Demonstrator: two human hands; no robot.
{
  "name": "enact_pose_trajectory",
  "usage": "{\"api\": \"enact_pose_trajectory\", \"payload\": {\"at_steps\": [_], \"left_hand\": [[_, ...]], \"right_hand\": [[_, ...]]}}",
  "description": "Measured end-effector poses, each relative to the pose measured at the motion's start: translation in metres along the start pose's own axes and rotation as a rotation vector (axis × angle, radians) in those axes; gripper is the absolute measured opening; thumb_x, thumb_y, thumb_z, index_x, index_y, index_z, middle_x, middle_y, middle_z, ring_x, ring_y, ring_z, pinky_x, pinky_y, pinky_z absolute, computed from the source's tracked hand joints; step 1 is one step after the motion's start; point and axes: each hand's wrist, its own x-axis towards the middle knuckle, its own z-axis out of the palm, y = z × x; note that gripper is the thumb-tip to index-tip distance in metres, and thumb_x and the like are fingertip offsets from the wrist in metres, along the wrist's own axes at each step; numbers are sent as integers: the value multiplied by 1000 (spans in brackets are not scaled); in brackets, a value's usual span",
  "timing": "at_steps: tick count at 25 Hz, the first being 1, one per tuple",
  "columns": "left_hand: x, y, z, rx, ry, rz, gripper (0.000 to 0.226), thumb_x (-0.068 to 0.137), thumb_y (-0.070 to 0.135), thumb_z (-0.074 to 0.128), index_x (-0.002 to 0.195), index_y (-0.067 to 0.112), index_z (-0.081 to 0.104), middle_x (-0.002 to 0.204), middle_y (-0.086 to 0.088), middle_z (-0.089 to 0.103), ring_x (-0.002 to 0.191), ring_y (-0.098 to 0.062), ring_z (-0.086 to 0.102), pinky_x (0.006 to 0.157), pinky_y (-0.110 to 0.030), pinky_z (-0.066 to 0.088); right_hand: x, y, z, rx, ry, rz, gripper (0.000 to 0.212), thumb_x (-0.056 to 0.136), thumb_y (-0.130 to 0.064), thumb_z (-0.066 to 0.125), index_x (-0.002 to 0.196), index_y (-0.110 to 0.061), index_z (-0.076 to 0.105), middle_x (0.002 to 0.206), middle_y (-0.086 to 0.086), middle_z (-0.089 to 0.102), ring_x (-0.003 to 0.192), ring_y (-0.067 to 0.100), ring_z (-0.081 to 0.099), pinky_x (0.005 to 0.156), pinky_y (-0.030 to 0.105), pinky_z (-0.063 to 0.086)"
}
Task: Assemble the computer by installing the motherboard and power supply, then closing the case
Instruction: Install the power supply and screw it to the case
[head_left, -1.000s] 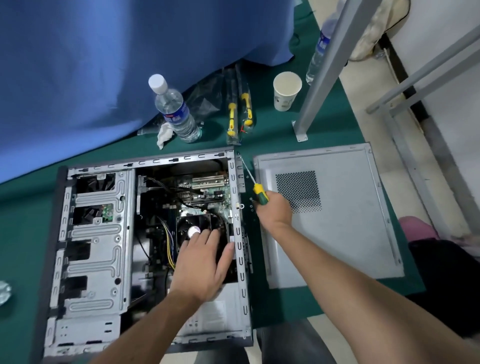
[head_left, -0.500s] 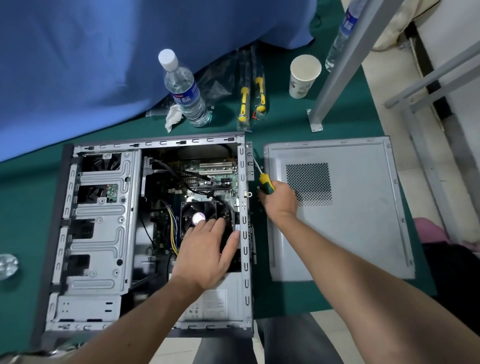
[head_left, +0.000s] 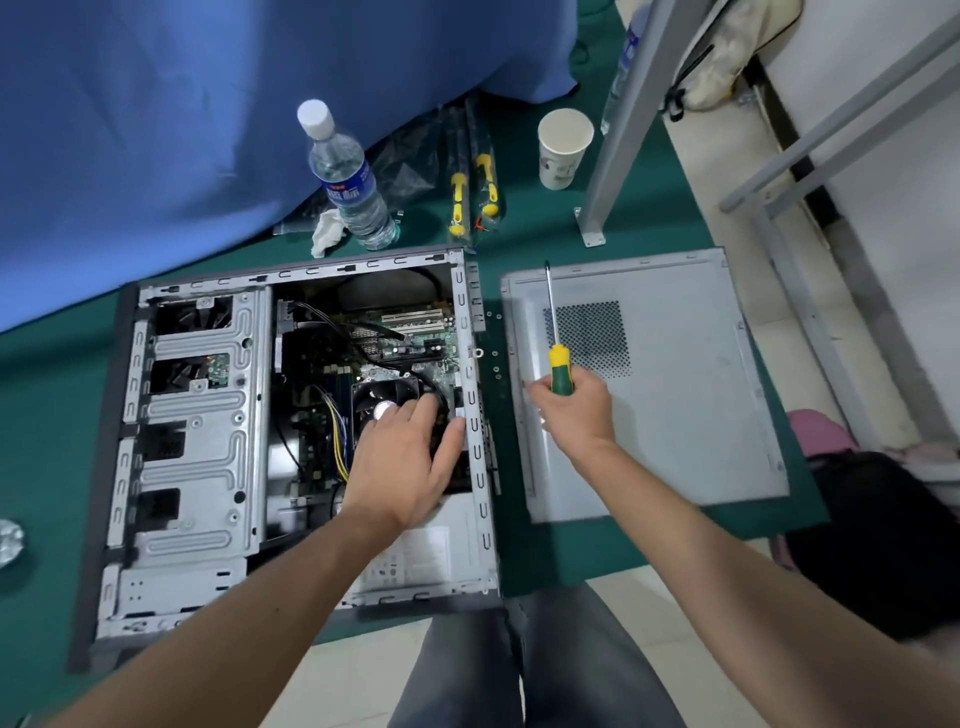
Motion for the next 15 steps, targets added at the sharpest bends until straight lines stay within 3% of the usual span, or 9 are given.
{"api": "enact_pose_trajectory", "payload": {"at_steps": [2,4,7,11,15], "left_hand": [[-2,2,0,-12,45,21,45,103,53,23,116,18,50,93,3,58,85,-17,51,82,-40,47],[-6,6,-1,-16,116,64,44,104,44,34,129,12,50,108,-4,58,94,-20,51,86,-40,46],[-24,21,-6,-113,227,154,32,100,27,54,126,8,56,114,-7,56,101,-22,53,87,-39,46],[-67,51,-17,-517,85,260,23,93,14,64,115,20,65,102,5,60,89,-9,57,82,-30,49],[-104,60,-32,-735,107,249,24,92,11,67,109,28,71,97,15,67,86,-10,63,79,-19,50]], "right_hand": [[-30,-1,-9,86,-22,22,12,83,-16,71,77,-14,61,68,-2,58,60,12,54,59,31,54],[-60,-5,-16,153,-65,7,8,83,-18,73,81,-14,66,65,-5,59,55,8,54,54,21,50],[-104,-9,-25,214,-162,-18,11,84,-24,75,82,-16,68,65,-6,63,53,5,53,52,18,47],[-147,-16,-41,310,-272,6,7,87,-21,74,83,-18,68,66,-1,65,55,9,52,55,26,48],[-176,-18,-53,378,-384,40,12,90,-24,71,91,-13,66,64,3,57,57,13,50,58,29,46]]}}
